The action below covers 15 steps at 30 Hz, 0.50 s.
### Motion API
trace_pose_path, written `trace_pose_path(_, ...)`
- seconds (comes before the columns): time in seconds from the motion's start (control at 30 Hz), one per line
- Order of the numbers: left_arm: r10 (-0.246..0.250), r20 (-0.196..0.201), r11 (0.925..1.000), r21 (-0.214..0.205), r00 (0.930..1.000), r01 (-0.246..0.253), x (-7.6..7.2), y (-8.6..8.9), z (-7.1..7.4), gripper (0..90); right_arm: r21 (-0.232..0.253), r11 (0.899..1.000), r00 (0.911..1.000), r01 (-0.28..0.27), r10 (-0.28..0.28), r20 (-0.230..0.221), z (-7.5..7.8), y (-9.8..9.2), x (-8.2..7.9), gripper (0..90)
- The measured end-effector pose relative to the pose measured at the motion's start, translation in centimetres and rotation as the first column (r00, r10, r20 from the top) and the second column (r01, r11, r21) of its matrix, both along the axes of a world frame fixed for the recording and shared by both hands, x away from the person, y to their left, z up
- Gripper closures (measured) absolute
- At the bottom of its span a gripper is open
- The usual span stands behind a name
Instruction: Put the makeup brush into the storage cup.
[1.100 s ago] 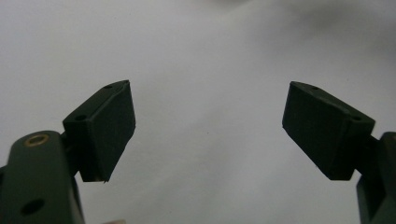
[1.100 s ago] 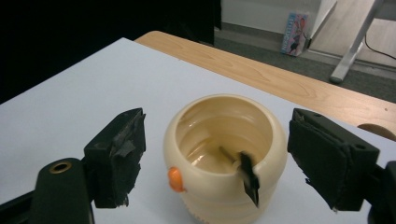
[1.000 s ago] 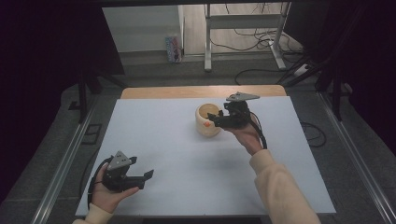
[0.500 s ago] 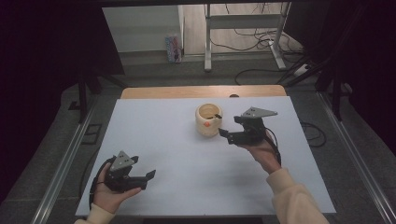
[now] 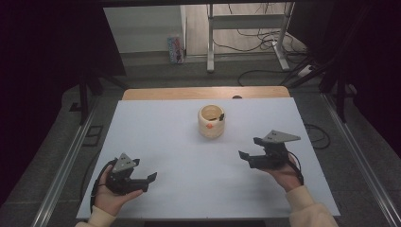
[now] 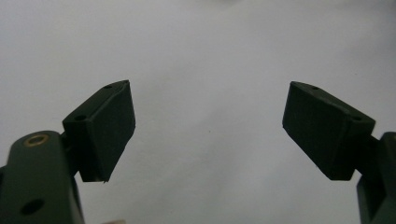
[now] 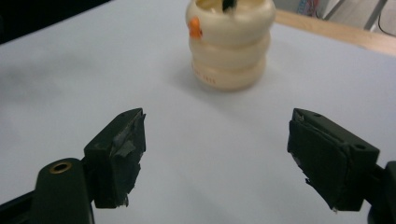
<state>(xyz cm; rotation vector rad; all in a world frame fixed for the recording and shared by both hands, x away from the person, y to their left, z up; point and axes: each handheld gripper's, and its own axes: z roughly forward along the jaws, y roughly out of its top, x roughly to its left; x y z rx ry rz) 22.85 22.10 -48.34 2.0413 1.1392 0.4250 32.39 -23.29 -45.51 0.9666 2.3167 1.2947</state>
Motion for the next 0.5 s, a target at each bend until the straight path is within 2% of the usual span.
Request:
trace_pose_path(0.33,-0.010,-0.003,0.9998,0.014,0.9999,0.010,-0.1,-0.2,-0.1,17.8,-0.051,0.998,0.9988,0.044,-0.046,-0.021,-1.5,-5.1,-4.7,19.4)
trace_pose_path(0.5,-0.017,-0.006,0.9996,0.020,0.9998,0.018,0.1,-0.4,-0.2,17.8,-0.082,0.995,0.9977,0.058,-0.061,-0.031,-2.4,-6.7,-5.4,19.3)
